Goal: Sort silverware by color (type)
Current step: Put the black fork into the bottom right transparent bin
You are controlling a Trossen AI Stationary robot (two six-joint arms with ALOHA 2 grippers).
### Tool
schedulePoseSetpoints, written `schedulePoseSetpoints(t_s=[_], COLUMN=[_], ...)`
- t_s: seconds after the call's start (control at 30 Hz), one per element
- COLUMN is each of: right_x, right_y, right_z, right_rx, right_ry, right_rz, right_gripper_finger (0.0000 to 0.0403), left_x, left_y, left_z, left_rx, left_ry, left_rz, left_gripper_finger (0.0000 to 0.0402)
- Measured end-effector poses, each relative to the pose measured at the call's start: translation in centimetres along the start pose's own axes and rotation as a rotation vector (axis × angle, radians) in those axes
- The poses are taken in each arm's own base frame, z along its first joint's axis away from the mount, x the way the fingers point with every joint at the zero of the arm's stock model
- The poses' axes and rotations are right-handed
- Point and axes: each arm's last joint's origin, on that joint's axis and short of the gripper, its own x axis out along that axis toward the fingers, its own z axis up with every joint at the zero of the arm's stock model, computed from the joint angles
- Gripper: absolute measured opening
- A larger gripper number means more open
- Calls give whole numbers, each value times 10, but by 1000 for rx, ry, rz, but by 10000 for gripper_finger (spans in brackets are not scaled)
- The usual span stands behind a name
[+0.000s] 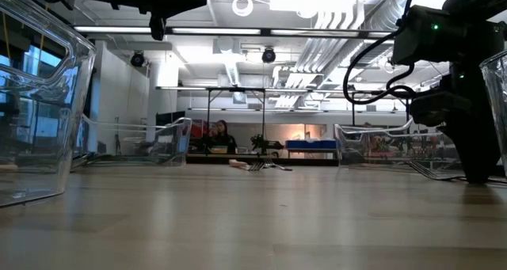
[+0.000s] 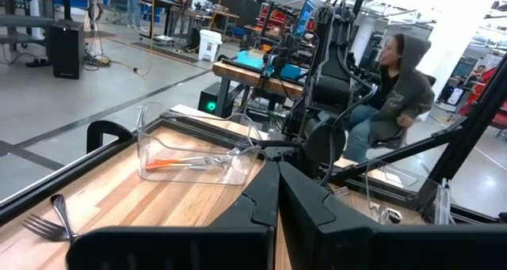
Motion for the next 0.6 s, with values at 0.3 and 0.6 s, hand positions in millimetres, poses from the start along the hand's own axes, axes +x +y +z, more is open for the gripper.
schedulePoseSetpoints(t_s=[0.3, 0.6], right_x=[-5, -16], right_y=[7, 52], right_z=[2, 19], right_rx=[-85, -176], right_ry=[-20, -288], right_rz=[23, 453], right_gripper_finger=[2, 1], left_x=[0, 0], left_y=[0, 0], left_z=[0, -1], left_rx=[1, 3], left_ry=[0, 10], left_rz=[0, 8], left_gripper_finger=[0, 0])
